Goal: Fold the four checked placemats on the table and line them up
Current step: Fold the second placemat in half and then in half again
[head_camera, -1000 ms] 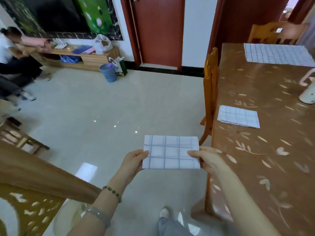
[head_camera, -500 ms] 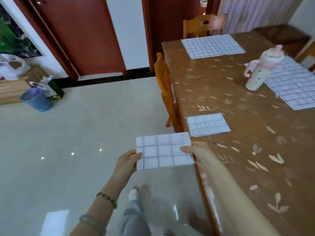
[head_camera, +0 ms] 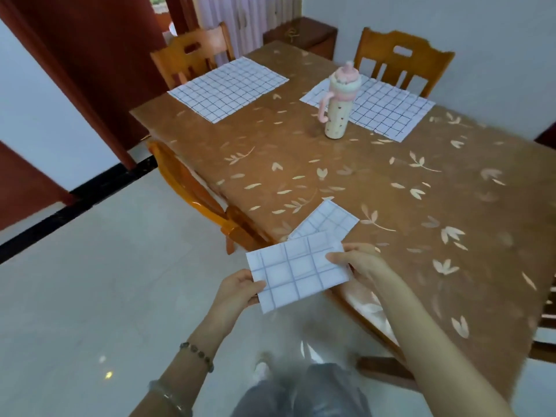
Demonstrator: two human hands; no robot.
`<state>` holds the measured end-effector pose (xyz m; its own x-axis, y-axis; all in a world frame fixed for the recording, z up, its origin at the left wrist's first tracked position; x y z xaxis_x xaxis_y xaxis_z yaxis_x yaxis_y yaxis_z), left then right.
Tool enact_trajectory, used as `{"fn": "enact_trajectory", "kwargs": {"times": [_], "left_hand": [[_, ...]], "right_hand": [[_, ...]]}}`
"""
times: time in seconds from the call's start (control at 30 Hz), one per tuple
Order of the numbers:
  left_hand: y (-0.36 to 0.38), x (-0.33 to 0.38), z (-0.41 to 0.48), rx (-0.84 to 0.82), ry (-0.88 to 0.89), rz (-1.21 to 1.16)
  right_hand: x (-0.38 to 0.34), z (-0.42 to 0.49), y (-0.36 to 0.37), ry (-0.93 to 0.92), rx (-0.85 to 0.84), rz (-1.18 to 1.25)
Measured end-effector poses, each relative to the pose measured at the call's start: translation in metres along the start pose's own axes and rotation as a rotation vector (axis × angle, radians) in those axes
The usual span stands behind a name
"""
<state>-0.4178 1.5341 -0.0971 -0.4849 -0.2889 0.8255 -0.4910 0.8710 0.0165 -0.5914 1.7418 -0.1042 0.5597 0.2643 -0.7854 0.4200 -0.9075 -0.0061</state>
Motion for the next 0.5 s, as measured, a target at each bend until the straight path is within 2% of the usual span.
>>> {"fn": "enact_trajectory", "kwargs": {"times": [0.27,0.5], "left_hand": [[0.061,-0.003,0.047,-0.231,-0.078,0.081],[0.131,-0.045,0.063,-0.315,-0.254,-0.055]], "right_hand": [[-0.008,0.009,-0.058,0.001,0.232,-0.164],[-0.021,0.035,-0.118,0.019,0.242,-0.311]]}}
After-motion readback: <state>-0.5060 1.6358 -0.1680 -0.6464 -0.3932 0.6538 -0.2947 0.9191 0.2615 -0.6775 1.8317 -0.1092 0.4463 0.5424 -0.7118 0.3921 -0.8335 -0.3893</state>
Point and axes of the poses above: each hand's wrist, its own z-axis towards the middle knuckle, its own y-axis out of the palm, x = y × z, the point moved 6 cm from there along z, towards the middle knuckle, and after that the axes turned 1 degree about -y, right-handed, at the moved point
